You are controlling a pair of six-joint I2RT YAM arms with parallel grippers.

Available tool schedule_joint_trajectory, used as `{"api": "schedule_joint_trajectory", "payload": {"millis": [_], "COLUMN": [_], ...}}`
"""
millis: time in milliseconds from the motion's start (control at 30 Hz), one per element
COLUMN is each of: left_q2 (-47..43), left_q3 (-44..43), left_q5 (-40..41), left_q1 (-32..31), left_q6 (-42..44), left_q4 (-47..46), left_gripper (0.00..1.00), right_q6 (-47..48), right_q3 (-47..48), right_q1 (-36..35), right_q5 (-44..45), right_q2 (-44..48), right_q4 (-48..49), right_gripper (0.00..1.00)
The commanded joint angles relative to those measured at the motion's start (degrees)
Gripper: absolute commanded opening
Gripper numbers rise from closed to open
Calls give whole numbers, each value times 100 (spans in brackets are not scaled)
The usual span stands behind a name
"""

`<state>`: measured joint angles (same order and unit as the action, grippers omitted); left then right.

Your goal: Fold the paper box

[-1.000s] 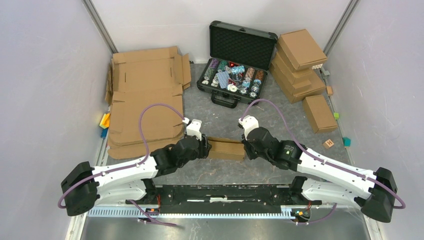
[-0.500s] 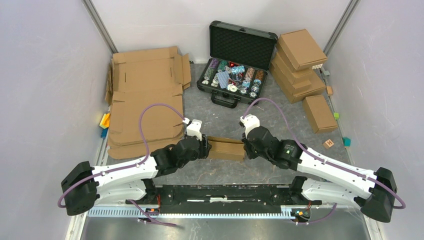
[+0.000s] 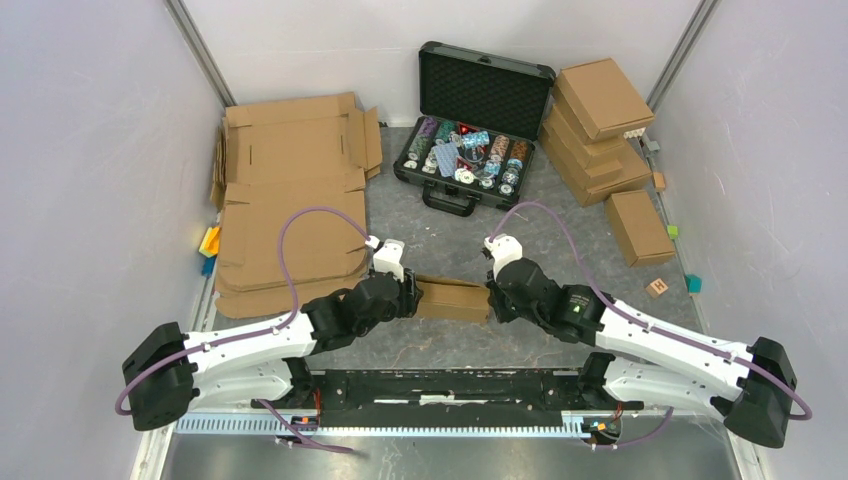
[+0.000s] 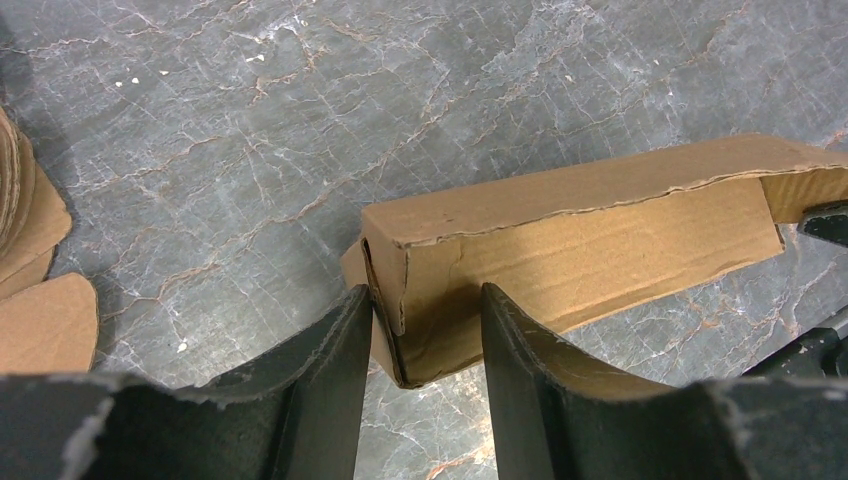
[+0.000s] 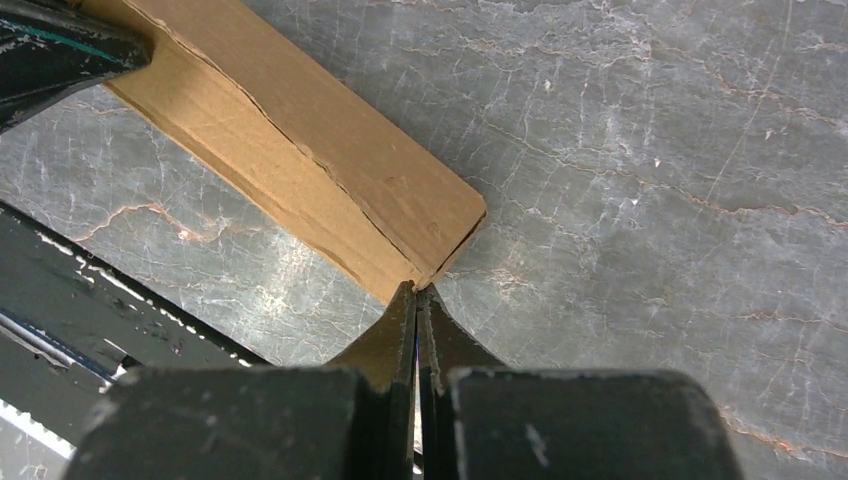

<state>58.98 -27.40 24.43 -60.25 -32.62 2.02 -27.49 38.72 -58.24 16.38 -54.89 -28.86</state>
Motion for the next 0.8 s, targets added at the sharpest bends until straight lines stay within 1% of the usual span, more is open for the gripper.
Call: {"api": "schedule_joint_trajectory", "payload": {"millis": [0,133,367,433,500,567,667,767], "left_q2": [-63,-244,-628,-723,-787,-839,-956,-1091], "left_q3": [-99,-194,-570,-640,-697,-796,-1013,-1218], "left_q5": [39,-20,-298,-400,-555,-712,-849,-735], "left_q1": [-59,-61,-58,-63,-61,-65,-58,-47], "left_q6": [-264,-278,-270,-266,-276,-289,-313,-261], "left_q4": [328,537,1317,1456,1555,1698,2017,2245], "left_gripper": [51,53,61,60,57,57,66,68], "right_q6": [-131,-103,-14,8,14,30,57,75], "right_q3": [-191,-259,-172,-163,-154,-137,-119,-128], "right_q1": [-3,-3,-2,1,-3,-1,-4,-1], "right_q5": [-209,-160,-88,-80,-65,-60,-45,-42], "right_q2": [49,21,1,-5,-12,-16,-13,3], "right_q4": [185,188,163,153,159,154,135,136], "right_gripper": [0,0,0,0,0,0,0,0]}}
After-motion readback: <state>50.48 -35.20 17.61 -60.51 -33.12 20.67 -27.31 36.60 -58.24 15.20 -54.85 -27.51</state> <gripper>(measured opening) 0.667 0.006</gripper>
